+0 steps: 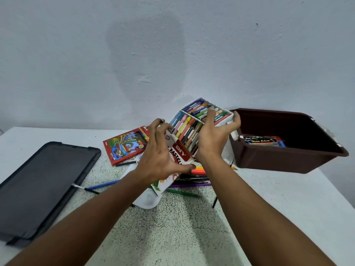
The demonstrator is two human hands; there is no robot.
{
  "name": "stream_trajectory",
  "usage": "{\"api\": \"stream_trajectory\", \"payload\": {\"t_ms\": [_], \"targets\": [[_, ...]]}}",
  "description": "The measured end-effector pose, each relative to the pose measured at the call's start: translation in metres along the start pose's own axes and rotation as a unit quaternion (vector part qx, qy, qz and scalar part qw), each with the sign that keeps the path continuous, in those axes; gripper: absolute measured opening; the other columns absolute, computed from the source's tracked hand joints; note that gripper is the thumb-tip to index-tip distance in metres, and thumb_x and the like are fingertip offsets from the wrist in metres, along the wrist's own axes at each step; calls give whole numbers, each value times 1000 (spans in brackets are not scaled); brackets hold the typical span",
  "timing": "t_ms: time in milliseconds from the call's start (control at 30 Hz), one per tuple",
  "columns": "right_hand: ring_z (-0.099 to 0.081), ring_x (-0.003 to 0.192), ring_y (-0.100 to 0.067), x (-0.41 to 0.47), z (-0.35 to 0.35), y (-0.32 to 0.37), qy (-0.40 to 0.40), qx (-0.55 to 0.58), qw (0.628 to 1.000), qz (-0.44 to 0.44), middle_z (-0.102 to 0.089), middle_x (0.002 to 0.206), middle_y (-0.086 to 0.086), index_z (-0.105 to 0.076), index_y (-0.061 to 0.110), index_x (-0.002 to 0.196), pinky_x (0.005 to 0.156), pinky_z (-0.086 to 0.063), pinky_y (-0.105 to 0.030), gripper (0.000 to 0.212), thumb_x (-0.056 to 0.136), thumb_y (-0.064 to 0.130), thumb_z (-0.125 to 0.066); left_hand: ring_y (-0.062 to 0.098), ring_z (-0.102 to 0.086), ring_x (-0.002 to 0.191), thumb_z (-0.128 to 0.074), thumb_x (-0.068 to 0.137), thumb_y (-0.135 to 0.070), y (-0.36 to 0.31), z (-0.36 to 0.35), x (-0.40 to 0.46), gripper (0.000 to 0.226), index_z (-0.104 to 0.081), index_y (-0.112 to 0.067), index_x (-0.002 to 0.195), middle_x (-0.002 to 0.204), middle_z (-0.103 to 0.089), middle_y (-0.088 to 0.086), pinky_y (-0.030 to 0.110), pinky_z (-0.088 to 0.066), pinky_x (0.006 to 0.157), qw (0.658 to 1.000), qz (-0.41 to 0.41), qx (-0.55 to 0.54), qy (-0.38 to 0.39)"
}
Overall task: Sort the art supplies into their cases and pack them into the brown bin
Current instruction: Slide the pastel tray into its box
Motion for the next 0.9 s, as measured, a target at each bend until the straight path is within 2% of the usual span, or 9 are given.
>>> {"api": "stream_trajectory", "payload": {"t_ms": [200,300,400,467,567,667,733,800,900], "targets": [[-67,73,-12,-5,3,7,31,-10,999,31,-64,90,5,-21,34,139,74,-57,-41,62,91,38,-61,8,-26,121,-77,46,-63,0,2,4,107,-33,-3,122,132,-26,16,2,-25,98,999,8,-31,-26],[-65,70,1,-9,3,13,93,-23,993,74,-59,90,10,-21,28,136,69,-53,-26,59,93,30,-62,1,-24,118,-76,45,-65,5,7,7,105,-29,-10,122,131,-26,17,-2,-21,97,998,9,-46,-42],[-63,72,8,-14,3,19,176,-30,977,119,-58,88,12,-28,19,129,63,-48,-12,46,95,19,-59,7,-25,121,-75,45,-67,11,9,9,104,-28,-16,121,132,-26,18,-1,-20,99,998,11,-53,-43],[-66,72,-1,-16,2,21,215,-68,964,138,-63,79,11,-37,23,123,63,-55,-26,34,96,26,-57,14,-28,122,-76,45,-67,13,9,10,104,-28,-16,122,131,-26,18,0,-22,98,997,5,-53,-47],[-67,77,-35,-17,-2,16,269,-140,943,140,-69,82,-5,-51,35,111,61,-54,-54,19,94,42,-55,14,-28,122,-76,45,-68,14,10,13,105,-28,-14,122,131,-27,16,8,-32,98,997,-4,-49,-52],[-68,77,-30,-21,-6,15,307,-193,920,149,-70,85,-10,-59,32,109,65,-55,-51,18,96,43,-51,19,-29,124,-78,45,-64,15,11,13,104,-28,-13,122,131,-27,15,27,-46,94,997,-1,-51,-58],[-68,76,-12,-24,-10,17,328,-226,903,163,-71,85,4,-65,25,106,68,-56,-38,24,97,40,-49,22,-31,124,-79,45,-60,16,12,14,101,-28,-16,120,130,-28,16,19,-39,97,997,0,-55,-63],[-68,73,-11,-29,-14,17,360,-255,882,165,-72,79,2,-70,14,96,65,-55,-33,36,98,41,-46,24,-33,124,-80,45,-56,15,14,15,99,-28,-16,119,129,-29,18,12,-35,97,996,-8,-60,-65],[-70,77,-17,-33,-19,12,391,-300,856,155,-73,85,-9,-74,8,93,70,-56,-41,51,97,48,-42,30,-35,125,-82,45,-52,16,13,13,99,-28,-16,120,129,-28,19,25,-44,96,995,-16,-71,-64]]}}
Point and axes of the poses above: each hand's wrist, its own x-axis towards the middle knuckle, its own z-axis out of the back of the hand, y = z × x, the point moved 7 cm from there along x, towards the middle knuckle
